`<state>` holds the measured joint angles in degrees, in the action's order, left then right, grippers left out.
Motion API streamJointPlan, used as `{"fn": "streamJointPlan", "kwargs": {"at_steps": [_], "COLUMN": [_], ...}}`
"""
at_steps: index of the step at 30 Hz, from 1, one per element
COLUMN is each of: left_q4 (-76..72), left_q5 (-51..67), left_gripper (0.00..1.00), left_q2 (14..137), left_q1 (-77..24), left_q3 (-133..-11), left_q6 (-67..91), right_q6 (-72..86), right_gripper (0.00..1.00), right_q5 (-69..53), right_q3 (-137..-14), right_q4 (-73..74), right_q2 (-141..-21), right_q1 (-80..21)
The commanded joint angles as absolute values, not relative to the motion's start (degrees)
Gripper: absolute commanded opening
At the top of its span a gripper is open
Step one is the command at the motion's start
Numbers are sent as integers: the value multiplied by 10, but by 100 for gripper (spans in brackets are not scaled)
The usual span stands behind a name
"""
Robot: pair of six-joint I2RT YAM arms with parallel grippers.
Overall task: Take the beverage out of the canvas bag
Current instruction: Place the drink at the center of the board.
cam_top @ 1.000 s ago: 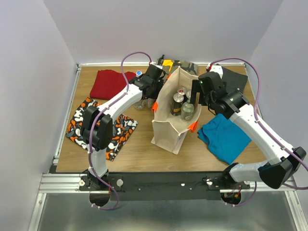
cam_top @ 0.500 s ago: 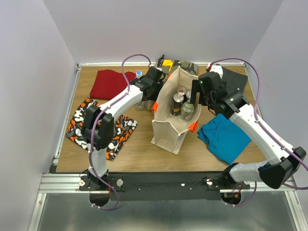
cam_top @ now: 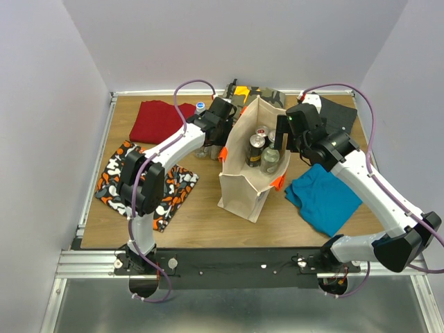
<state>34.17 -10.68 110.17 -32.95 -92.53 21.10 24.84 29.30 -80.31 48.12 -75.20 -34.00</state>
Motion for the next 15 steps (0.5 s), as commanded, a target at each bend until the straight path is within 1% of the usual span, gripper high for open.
{"fn": "streamJointPlan", "kwargs": {"at_steps": [1, 2, 4, 8, 13, 15], "left_q4": [304, 302, 303, 300, 290, 286], "left_q5": [-101, -99, -98, -95, -99, -92], "left_gripper": [39, 40, 43, 55, 55, 57], "left_q2": [1080, 1079, 1078, 1075, 1066, 1066], "left_q1": [-326, -326, -326, -327, -324, -323], "left_q3": [-909, -905, -905, -904, -897, -896], "left_q6": [220, 221, 220, 221, 229, 234], "right_q6": [252, 253, 255, 256, 256, 256], "right_gripper": [100, 100, 100, 100, 100, 100], "right_q5": [301, 301, 302, 301, 301, 301], "right_q3": [-810, -809, -808, -805, -805, -804], "right_q4": [493, 492, 493, 491, 490, 490], "right_q2": [-744, -743, -741, -739, -740, -740], "right_q1": [-337, -337, -337, -337, -337, -338]}}
